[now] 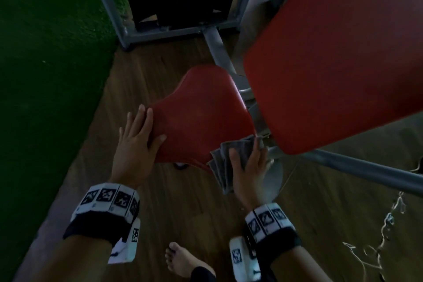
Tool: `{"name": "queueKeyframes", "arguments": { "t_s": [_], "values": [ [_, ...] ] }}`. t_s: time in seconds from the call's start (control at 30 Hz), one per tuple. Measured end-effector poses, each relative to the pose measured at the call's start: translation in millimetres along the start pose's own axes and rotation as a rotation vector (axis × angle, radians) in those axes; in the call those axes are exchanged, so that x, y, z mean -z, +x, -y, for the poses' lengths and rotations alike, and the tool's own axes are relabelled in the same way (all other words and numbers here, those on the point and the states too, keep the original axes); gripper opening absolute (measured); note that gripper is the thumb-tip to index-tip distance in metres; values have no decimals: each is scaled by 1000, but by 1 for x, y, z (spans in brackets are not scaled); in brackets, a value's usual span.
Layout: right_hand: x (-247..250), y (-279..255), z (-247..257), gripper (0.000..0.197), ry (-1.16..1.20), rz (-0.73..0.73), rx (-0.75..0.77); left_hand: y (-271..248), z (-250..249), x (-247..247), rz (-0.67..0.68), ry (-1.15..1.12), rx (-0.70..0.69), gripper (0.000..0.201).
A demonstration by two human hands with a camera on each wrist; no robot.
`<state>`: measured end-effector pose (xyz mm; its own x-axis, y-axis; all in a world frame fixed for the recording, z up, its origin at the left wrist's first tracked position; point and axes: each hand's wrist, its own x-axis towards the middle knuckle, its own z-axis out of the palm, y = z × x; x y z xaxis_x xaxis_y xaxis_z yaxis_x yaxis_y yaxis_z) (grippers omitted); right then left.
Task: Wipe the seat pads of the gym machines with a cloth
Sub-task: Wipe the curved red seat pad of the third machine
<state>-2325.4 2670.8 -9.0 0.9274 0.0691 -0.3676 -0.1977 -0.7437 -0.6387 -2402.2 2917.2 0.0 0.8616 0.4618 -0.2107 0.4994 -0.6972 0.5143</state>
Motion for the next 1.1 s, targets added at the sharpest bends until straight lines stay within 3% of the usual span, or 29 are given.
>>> {"name": "queueKeyframes", "arguments": {
  "t_s": [0.1,0.27,0.5,0.77,0.97,1.1],
  "values": [
    [-10,7,13,84,-14,-65,-173,0,2,1,-9,12,-34,72],
    [-21,-22,14,79,102,-211,-194,2,13,-1,0,2,-89,74],
    [-30,-36,-2,78,133,-136,-88,4,25,1,19,56,-149,76],
    [-22,-10,-20,65,173,-215,23,4,26,-1,32,10,-146,77],
    [-46,-46,-5,69,140,-195,94,5,26,-4,32,-65,-136,77],
    [-31,-6,-25,65,111,-203,14,3,25,-6,14,-93,-139,76]
  ]
}}
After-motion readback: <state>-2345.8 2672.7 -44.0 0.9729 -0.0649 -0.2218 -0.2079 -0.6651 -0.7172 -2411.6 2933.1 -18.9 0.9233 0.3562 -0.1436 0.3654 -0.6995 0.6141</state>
